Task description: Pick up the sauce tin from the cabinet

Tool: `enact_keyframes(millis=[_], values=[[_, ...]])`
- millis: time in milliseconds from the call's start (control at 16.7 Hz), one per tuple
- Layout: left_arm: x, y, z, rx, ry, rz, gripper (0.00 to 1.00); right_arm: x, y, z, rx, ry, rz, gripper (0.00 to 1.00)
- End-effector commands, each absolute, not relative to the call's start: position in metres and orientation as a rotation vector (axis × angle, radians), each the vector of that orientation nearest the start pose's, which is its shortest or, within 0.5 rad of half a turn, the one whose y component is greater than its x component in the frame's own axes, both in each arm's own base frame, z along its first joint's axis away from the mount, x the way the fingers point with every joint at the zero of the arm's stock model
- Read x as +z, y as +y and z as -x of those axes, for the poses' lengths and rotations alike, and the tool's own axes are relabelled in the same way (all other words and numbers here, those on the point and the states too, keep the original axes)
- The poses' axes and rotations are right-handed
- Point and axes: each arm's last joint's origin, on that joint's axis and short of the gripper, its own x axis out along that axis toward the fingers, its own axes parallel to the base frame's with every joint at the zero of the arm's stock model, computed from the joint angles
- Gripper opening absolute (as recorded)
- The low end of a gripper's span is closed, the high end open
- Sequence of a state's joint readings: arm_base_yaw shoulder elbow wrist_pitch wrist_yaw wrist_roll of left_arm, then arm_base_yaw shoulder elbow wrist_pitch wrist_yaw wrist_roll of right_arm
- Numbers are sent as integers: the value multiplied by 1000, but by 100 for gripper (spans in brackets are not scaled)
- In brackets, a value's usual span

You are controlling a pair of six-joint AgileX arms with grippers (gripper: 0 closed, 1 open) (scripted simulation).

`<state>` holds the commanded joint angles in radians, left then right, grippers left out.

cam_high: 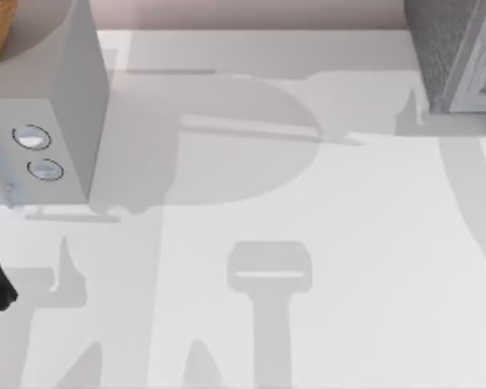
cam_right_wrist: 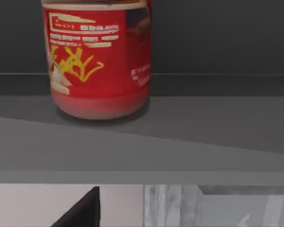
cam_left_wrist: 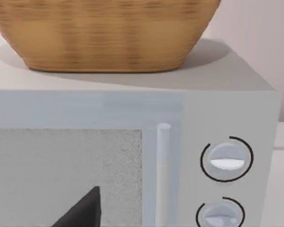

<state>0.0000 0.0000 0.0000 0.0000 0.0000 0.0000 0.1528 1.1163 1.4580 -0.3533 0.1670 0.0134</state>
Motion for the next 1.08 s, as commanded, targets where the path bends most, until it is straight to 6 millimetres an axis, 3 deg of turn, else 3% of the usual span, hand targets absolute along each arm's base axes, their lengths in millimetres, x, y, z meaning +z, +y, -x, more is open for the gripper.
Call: enact_keyframes(millis=[300, 780, 1080], values=[[160, -1, -106, 0, 0, 0, 100, 507, 45, -251, -1, -1, 0, 100], [160, -1, -106, 0, 0, 0, 100, 511, 49, -260, -6, -4, -1, 100], [160, -1, -106, 0, 0, 0, 100, 509, 80, -303, -9, 10, -1, 100]])
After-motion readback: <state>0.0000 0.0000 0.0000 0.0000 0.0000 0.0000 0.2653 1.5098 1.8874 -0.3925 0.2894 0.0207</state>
